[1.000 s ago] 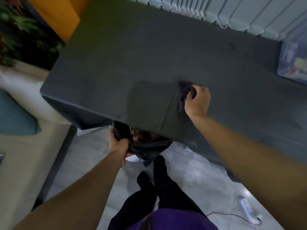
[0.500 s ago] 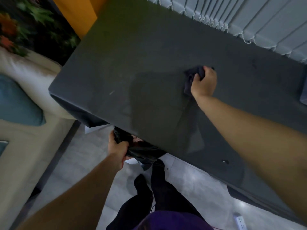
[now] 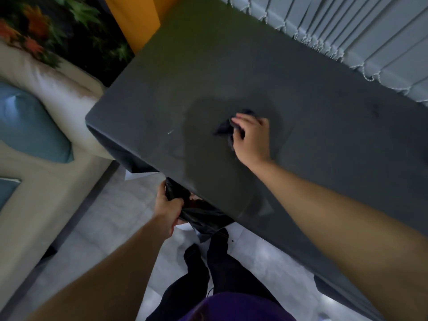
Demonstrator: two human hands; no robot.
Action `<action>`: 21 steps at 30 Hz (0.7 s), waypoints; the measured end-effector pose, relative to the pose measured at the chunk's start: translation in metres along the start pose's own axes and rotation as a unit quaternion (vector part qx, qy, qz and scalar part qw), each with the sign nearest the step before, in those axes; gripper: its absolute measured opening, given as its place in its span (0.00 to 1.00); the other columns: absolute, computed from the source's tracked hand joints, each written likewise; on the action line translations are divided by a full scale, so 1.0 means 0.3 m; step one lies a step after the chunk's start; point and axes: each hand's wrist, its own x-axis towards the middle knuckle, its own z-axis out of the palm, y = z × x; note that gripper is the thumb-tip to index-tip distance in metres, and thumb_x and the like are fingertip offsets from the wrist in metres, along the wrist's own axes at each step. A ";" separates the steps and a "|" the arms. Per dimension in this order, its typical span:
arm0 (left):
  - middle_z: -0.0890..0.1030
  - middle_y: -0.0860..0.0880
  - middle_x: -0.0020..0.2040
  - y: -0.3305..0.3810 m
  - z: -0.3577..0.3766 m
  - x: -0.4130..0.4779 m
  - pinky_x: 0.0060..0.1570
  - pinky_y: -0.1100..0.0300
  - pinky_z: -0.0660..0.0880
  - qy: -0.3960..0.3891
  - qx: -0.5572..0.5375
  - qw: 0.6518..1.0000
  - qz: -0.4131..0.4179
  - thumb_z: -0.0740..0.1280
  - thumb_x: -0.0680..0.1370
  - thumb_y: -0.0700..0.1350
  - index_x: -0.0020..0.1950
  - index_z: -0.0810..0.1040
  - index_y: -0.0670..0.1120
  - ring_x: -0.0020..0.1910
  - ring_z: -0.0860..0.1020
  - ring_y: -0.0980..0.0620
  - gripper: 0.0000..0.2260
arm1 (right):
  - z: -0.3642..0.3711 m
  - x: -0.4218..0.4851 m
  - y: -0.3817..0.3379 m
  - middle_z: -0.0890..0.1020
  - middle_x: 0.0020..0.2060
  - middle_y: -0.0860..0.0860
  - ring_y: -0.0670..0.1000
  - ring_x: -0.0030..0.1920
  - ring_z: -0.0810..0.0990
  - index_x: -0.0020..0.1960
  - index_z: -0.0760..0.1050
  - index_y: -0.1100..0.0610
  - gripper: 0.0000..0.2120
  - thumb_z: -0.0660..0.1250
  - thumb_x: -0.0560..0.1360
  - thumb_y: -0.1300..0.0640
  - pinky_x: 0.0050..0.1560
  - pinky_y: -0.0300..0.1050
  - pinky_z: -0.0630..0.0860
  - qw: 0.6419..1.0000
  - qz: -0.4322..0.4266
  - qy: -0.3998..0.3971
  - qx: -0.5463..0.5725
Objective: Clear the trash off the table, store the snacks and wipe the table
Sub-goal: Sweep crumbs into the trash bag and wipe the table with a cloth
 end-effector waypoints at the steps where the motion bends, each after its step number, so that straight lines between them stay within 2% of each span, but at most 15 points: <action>1: 0.76 0.53 0.51 0.001 -0.001 -0.002 0.31 0.51 0.82 0.001 -0.003 1.000 0.002 0.58 0.77 0.28 0.75 0.63 0.60 0.43 0.82 0.45 0.34 | 0.018 -0.014 -0.017 0.82 0.58 0.48 0.55 0.54 0.76 0.56 0.83 0.55 0.14 0.66 0.74 0.61 0.57 0.35 0.64 1.000 -0.004 -0.003 -0.005; 3: 0.76 0.53 0.50 -0.003 -0.005 -0.009 0.30 0.51 0.82 0.001 -0.011 1.000 0.005 0.58 0.78 0.28 0.73 0.63 0.60 0.43 0.81 0.45 0.33 | 0.057 -0.079 -0.065 0.83 0.58 0.49 0.56 0.52 0.78 0.56 0.84 0.55 0.15 0.67 0.72 0.62 0.57 0.38 0.67 0.993 -0.085 -0.077 0.016; 6: 0.77 0.50 0.53 -0.015 -0.020 -0.019 0.33 0.48 0.83 -0.001 -0.019 1.000 0.008 0.58 0.78 0.28 0.73 0.64 0.60 0.43 0.81 0.43 0.33 | 0.058 -0.193 -0.127 0.82 0.60 0.47 0.52 0.53 0.76 0.57 0.84 0.54 0.15 0.69 0.72 0.63 0.59 0.41 0.72 0.940 -0.220 -0.250 0.074; 7: 0.77 0.50 0.53 -0.020 -0.027 -0.024 0.34 0.48 0.83 -0.001 -0.021 1.000 0.010 0.58 0.78 0.28 0.73 0.63 0.60 0.44 0.82 0.43 0.33 | 0.054 -0.210 -0.128 0.82 0.60 0.46 0.51 0.54 0.75 0.57 0.84 0.54 0.15 0.69 0.72 0.64 0.59 0.41 0.72 0.927 -0.241 -0.276 0.080; 8: 0.77 0.50 0.52 -0.025 -0.034 -0.029 0.34 0.47 0.83 -0.001 -0.024 1.000 0.012 0.58 0.78 0.27 0.73 0.63 0.60 0.44 0.82 0.43 0.33 | 0.049 -0.212 -0.128 0.82 0.59 0.46 0.51 0.54 0.75 0.56 0.84 0.54 0.15 0.69 0.72 0.64 0.60 0.41 0.73 0.930 -0.242 -0.263 0.084; 9: 0.77 0.50 0.52 -0.032 -0.042 -0.034 0.35 0.47 0.83 -0.001 -0.028 1.000 0.013 0.58 0.78 0.27 0.73 0.63 0.60 0.44 0.82 0.43 0.33 | 0.046 -0.206 -0.126 0.82 0.59 0.47 0.52 0.55 0.75 0.56 0.84 0.55 0.15 0.68 0.72 0.65 0.60 0.43 0.73 0.949 -0.212 -0.215 0.086; 11: 0.77 0.51 0.52 -0.046 -0.057 -0.049 0.33 0.47 0.83 0.003 -0.035 0.999 0.016 0.57 0.78 0.27 0.73 0.63 0.60 0.42 0.82 0.44 0.33 | 0.044 -0.197 -0.131 0.81 0.60 0.46 0.52 0.55 0.75 0.57 0.83 0.55 0.14 0.67 0.74 0.63 0.61 0.46 0.73 0.986 -0.110 -0.110 0.055; 12: 0.76 0.51 0.51 -0.052 -0.065 -0.058 0.31 0.49 0.82 0.004 -0.039 0.999 0.017 0.57 0.78 0.27 0.74 0.63 0.60 0.41 0.82 0.44 0.33 | 0.045 -0.202 -0.143 0.81 0.61 0.46 0.52 0.55 0.74 0.58 0.83 0.55 0.14 0.66 0.75 0.63 0.61 0.47 0.73 0.990 -0.089 -0.102 0.039; 13: 0.76 0.51 0.50 -0.060 -0.074 -0.067 0.29 0.50 0.82 0.005 -0.041 0.999 0.018 0.58 0.78 0.28 0.74 0.62 0.59 0.40 0.82 0.44 0.33 | 0.053 -0.215 -0.159 0.81 0.60 0.46 0.52 0.55 0.74 0.59 0.83 0.54 0.14 0.66 0.75 0.62 0.61 0.47 0.73 0.985 -0.103 -0.133 0.037; 16: 0.76 0.51 0.51 -0.090 -0.106 -0.088 0.30 0.49 0.82 0.007 -0.048 0.999 0.016 0.58 0.78 0.28 0.74 0.62 0.60 0.39 0.82 0.43 0.33 | 0.057 -0.273 -0.211 0.82 0.58 0.45 0.49 0.54 0.73 0.56 0.84 0.54 0.14 0.67 0.73 0.62 0.61 0.41 0.70 0.940 -0.162 -0.287 0.081; 17: 0.76 0.50 0.51 -0.101 -0.117 -0.097 0.31 0.49 0.82 0.009 -0.050 0.999 0.017 0.58 0.78 0.29 0.74 0.62 0.60 0.39 0.82 0.43 0.33 | 0.043 -0.277 -0.219 0.83 0.56 0.46 0.48 0.53 0.74 0.54 0.85 0.54 0.14 0.68 0.72 0.63 0.60 0.39 0.70 0.933 -0.168 -0.302 0.098; 19: 0.76 0.49 0.52 -0.120 -0.147 -0.116 0.32 0.48 0.82 0.013 -0.054 0.998 0.020 0.59 0.78 0.29 0.71 0.63 0.61 0.39 0.82 0.43 0.32 | 0.013 -0.250 -0.219 0.85 0.51 0.50 0.46 0.50 0.76 0.48 0.86 0.56 0.12 0.68 0.69 0.65 0.57 0.39 0.71 0.949 -0.169 -0.236 0.125; 21: 0.76 0.49 0.51 -0.140 -0.175 -0.131 0.29 0.49 0.82 0.015 -0.068 0.997 0.018 0.59 0.78 0.28 0.68 0.64 0.62 0.40 0.82 0.43 0.31 | -0.011 -0.191 -0.180 0.86 0.47 0.53 0.49 0.49 0.80 0.45 0.86 0.58 0.13 0.65 0.66 0.65 0.56 0.43 0.74 0.979 -0.114 -0.112 0.124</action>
